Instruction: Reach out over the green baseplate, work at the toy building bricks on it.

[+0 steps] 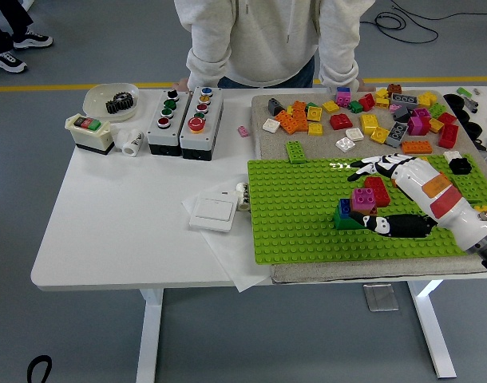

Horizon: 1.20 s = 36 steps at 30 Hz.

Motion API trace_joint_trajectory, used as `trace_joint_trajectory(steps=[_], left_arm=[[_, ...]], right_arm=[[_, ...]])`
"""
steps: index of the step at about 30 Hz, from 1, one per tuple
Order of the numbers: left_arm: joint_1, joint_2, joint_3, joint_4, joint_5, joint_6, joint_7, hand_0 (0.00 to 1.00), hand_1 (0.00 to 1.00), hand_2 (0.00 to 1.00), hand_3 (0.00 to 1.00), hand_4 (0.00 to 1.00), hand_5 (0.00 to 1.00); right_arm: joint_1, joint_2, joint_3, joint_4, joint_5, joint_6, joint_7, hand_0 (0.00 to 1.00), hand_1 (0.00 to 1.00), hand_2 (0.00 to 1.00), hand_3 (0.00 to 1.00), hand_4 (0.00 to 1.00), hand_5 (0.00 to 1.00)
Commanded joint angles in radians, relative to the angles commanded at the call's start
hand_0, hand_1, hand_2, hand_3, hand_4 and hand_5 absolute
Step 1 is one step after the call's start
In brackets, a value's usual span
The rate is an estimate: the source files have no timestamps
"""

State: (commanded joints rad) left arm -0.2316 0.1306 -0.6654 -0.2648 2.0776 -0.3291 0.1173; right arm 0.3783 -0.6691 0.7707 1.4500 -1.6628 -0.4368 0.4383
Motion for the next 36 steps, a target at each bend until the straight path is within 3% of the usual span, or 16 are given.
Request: trace_joint_trajectory(steps=[10, 22, 36], left_arm=[[-0.002, 0.0, 0.005, 0.0, -0.007, 0.0, -0.001, 0.745, 0.746, 0.705, 0.596, 0.666, 0.604], [-0.004, 0.001, 0.009, -0.001, -0.012, -0.004, -0.003, 0.746, 0.743, 0.706, 0.596, 0.666, 0.605], [0.0, 0.001, 0.007, -0.002, -0.007, -0.007, -0.002, 0.746, 0.743, 0.706, 0.596, 0.665, 0.602]], right_arm=[[-0.003, -0.001, -0.025, 0.003, -0.019, 0.014, -0.014, 0.647, 0.664, 0.712, 0.567, 0.793, 0.528], [0.019, 0.011, -0.058, -0.054, -0.042, 0.021, -0.034, 0.647, 0.661, 0.711, 0.566, 0.796, 0.53], [0.005, 0.008, -0.063, -0.05, -0.055, 0.015, -0.031, 0.642, 0.657, 0.706, 0.568, 0.785, 0.544]])
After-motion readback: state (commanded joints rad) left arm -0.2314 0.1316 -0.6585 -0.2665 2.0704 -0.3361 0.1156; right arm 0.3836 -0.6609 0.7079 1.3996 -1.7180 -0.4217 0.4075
